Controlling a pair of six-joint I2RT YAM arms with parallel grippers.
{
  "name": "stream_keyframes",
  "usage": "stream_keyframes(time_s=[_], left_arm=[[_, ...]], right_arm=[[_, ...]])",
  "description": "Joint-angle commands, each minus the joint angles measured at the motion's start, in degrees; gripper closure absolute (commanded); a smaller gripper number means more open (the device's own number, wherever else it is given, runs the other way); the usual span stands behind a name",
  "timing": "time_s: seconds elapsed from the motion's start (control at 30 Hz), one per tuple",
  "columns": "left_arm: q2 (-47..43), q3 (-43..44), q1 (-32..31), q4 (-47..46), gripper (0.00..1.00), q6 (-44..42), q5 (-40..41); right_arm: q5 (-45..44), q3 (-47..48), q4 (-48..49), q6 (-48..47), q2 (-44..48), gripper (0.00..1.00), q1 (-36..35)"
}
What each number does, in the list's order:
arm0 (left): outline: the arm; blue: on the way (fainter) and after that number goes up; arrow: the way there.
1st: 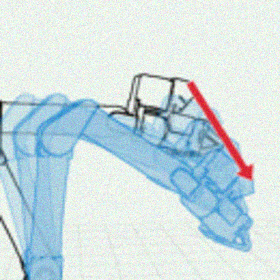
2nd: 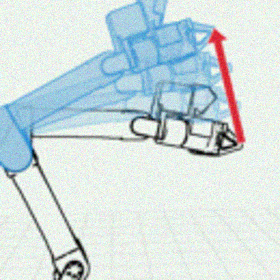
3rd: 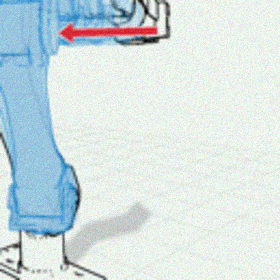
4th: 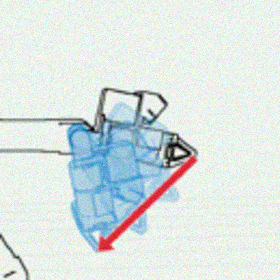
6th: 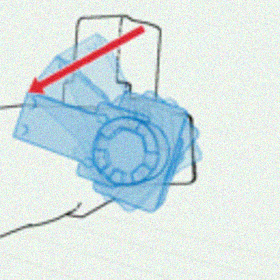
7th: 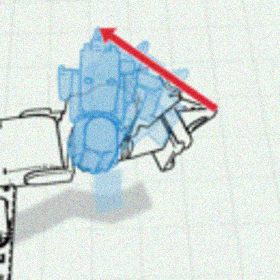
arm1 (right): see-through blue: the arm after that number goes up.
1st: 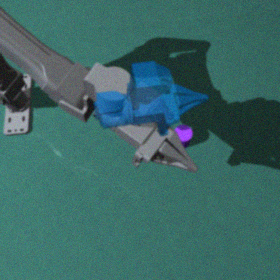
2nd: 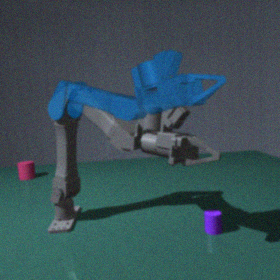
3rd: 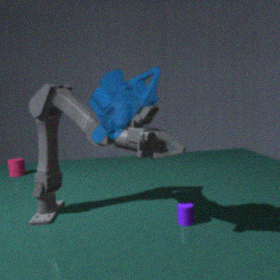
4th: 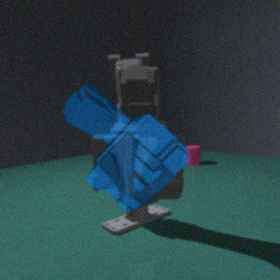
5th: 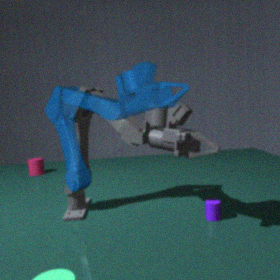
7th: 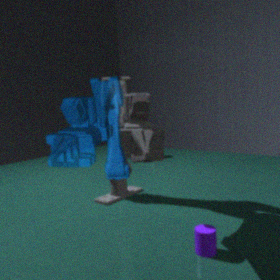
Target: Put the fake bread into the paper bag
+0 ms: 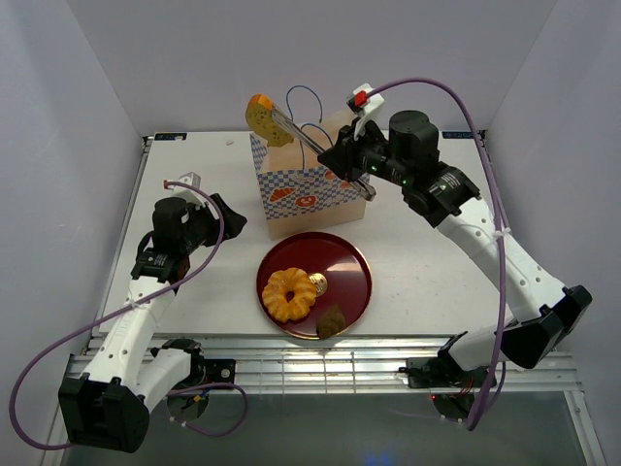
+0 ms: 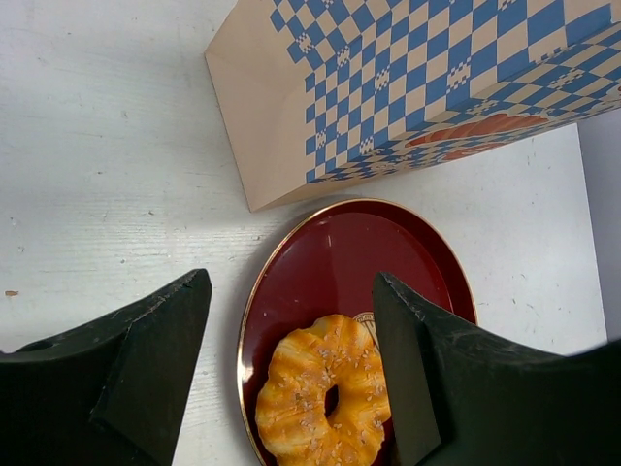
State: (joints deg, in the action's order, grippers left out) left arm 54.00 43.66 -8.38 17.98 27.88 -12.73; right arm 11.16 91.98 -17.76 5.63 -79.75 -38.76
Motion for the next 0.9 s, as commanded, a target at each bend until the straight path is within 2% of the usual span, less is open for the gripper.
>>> stream_keyframes(time_s=[0.0,0.33,0.67,0.87], left_arm=[[0.14,1.43,-0.23,0.04,0.22,-0.54,-0.89],[0.85,1.60,-0.23,0.22,0.22,-0.63,-1.77],[1.11,1.60,-0.23,0.22,0.22,-0.63,-2.21],[1.29,1.60,-0.23,0.22,0.22,-0.63,-2.47]], right_arm=[[-2.54,3.99,4.84,-1.41,-0.85,0.92,-0.09],[0.79,6.72,4.58,-0.80,-4.72,0.92,4.83],[3.95,-2.50,5.98,-1.32,-1.91,0.92,5.54],[4.40,-4.88,5.19,-2.28,-0.68,0.92,5.54]])
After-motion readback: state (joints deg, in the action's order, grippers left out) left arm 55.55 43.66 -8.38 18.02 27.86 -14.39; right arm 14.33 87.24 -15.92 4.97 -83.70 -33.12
